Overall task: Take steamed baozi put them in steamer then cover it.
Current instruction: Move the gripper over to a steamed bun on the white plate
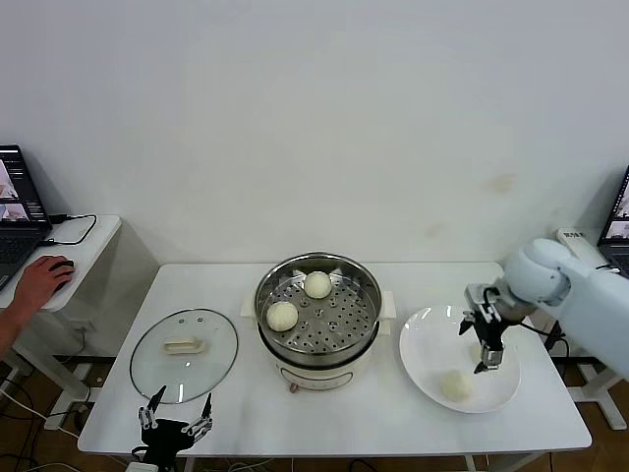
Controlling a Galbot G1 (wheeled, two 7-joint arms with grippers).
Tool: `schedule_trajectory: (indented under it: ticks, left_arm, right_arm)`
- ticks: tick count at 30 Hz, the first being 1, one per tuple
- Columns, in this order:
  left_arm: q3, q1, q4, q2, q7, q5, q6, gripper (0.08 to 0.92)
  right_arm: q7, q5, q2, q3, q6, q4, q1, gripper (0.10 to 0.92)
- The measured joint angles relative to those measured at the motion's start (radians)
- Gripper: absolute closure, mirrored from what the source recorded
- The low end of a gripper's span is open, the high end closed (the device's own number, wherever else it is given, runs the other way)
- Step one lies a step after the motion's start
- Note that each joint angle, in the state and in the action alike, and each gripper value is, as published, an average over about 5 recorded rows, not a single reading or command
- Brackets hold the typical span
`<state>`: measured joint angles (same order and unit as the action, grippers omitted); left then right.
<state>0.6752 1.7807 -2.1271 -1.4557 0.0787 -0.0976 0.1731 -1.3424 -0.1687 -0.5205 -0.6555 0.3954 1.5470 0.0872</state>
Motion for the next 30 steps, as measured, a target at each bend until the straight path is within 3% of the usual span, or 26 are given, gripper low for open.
schedule_trajectory:
  ticks: [30]
  left_arm:
    - [-0.009,-0.004,0.022,-0.007,0.009,0.006,0.009,0.177]
  right_arm:
    - [0.046,-0.041,-0.081,0.036,0.000,-0.103,0.151,0.203]
